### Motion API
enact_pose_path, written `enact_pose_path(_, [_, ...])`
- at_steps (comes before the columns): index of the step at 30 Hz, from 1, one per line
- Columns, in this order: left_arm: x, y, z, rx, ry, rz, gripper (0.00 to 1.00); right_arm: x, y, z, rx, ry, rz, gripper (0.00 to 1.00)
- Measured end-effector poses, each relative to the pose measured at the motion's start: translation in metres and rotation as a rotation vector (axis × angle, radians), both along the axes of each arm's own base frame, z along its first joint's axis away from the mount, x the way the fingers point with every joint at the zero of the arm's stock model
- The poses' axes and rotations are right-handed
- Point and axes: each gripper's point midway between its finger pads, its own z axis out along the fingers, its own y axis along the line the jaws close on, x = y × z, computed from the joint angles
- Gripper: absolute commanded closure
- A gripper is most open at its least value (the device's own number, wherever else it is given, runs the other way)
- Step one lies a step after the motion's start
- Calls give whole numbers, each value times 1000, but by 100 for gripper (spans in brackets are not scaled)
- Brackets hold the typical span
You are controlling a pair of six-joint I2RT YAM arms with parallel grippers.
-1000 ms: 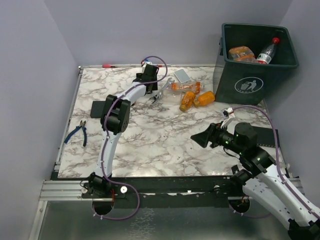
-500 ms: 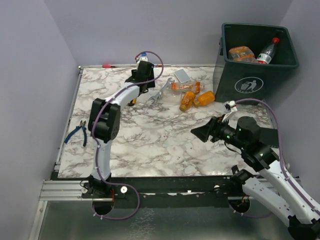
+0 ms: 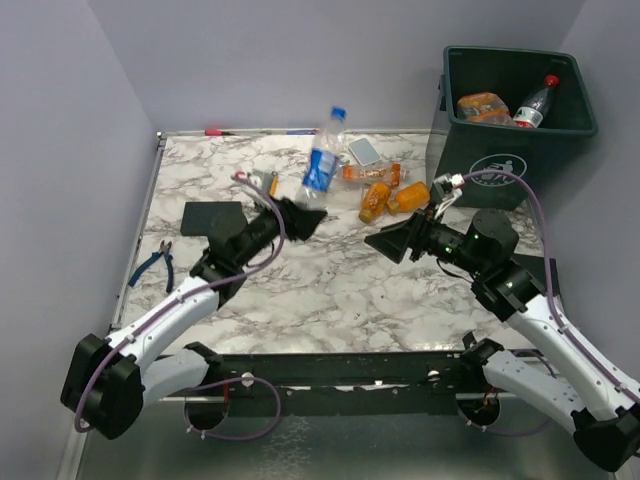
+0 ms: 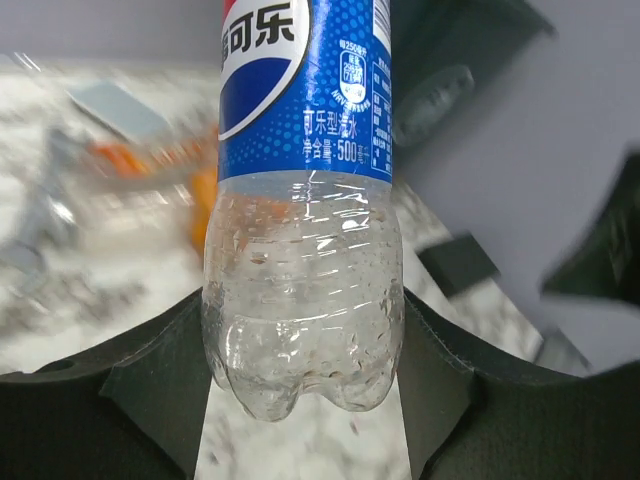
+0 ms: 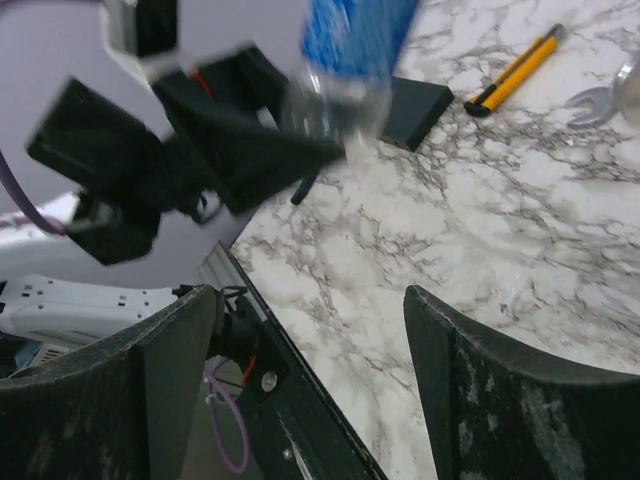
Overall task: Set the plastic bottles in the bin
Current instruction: Pick up the plastic bottle from the corner of the board, then place the plastic bottle in the trash bin.
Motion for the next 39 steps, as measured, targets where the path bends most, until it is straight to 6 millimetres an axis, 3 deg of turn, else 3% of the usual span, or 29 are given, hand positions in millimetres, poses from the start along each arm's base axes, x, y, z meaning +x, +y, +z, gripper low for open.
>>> enact_pose_path(2, [-43, -18, -48, 22, 67, -133, 65, 3, 9, 2, 21, 1, 20, 16])
enact_pose_path(4, [-82, -26, -79, 29, 115, -238, 65, -2, 26, 4, 35, -7, 58, 15])
enact_pose_path(6, [-107, -25, -86, 8, 118, -289, 66, -11, 42, 5, 43, -19, 97, 15])
enact_pose_path(10, [-134, -12, -53, -115, 15, -316, 67, -23, 75, 0, 43, -27, 120, 14])
enact_pose_path(13, [-151, -1, -18, -211, -83, -336, 68, -22, 85, -10, 41, -20, 88, 14])
enact_pose_path(17, [-165, 3, 1, -261, -133, -371, 68, -12, 88, -15, 59, -20, 38, 14])
enact_pose_path(34, [-167, -4, -16, -234, -56, -413, 70, -8, 99, 56, 246, -198, 54, 14])
enact_pose_path(39, [-169, -7, -17, -225, -49, -433, 69, 3, 111, 71, 233, -206, 49, 23])
